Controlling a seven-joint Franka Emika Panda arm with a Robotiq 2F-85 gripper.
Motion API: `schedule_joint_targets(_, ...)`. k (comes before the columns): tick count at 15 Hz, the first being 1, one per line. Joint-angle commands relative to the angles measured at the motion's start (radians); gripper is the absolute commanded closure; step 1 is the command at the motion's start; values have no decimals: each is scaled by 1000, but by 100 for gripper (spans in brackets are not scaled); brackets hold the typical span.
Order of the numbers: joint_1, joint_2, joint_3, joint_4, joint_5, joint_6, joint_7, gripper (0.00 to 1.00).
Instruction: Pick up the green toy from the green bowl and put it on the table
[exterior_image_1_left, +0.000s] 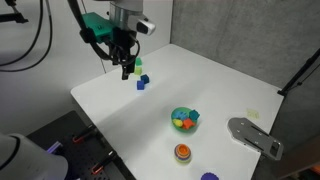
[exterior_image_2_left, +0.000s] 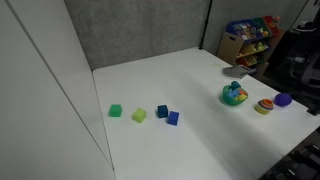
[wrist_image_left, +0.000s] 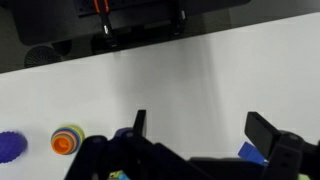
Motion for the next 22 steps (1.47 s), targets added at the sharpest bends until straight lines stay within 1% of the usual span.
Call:
schedule_joint_targets(1, -6, 94, 12, 44, -3, 69, 19, 0)
schedule_joint_targets(7, -14, 259, 4, 117, -19, 207, 32, 0)
schedule_joint_targets(12, -33, 398, -21, 197, -42, 312, 56, 0)
schedule_joint_targets(17, -42, 532, -49, 263, -86, 430, 72, 0)
schedule_joint_targets(22, -37, 679, -84, 364, -161, 519, 102, 0)
